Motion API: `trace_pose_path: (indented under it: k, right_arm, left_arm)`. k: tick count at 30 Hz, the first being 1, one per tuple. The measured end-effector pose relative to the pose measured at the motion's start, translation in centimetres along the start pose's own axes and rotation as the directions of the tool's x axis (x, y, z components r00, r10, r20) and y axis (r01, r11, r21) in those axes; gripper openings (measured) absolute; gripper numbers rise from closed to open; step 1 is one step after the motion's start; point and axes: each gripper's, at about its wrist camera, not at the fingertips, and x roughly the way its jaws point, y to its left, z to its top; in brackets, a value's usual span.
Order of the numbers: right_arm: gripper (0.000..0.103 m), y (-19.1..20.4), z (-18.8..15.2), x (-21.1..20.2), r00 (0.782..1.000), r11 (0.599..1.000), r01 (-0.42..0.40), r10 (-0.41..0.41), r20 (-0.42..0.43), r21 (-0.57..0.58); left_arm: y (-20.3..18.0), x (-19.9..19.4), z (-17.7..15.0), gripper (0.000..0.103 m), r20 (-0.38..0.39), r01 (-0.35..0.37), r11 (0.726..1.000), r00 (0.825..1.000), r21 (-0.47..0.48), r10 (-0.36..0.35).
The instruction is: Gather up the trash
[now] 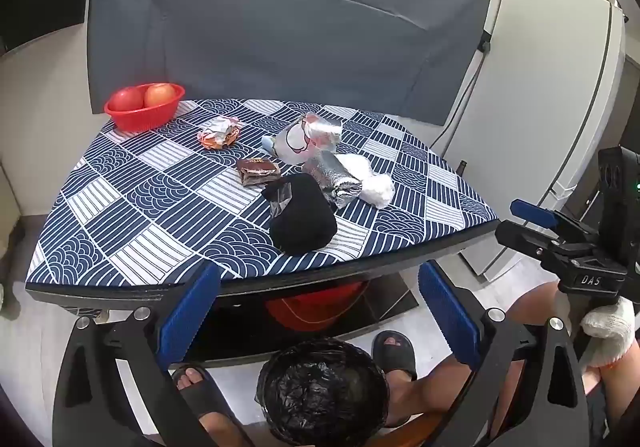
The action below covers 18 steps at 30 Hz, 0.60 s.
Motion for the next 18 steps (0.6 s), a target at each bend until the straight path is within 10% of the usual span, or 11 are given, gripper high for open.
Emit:
trace_pose_path:
  k: [18]
  right_arm:
    - [0.099, 0.8, -0.4, 2.0, 0.997, 0.999, 0.027, -0.030, -0.070, -0.045]
  left_arm:
    - [-0.5, 0.3, -0.6, 0.096, -0.023, 0.019, 1.000, 1.000, 0.019, -0.018]
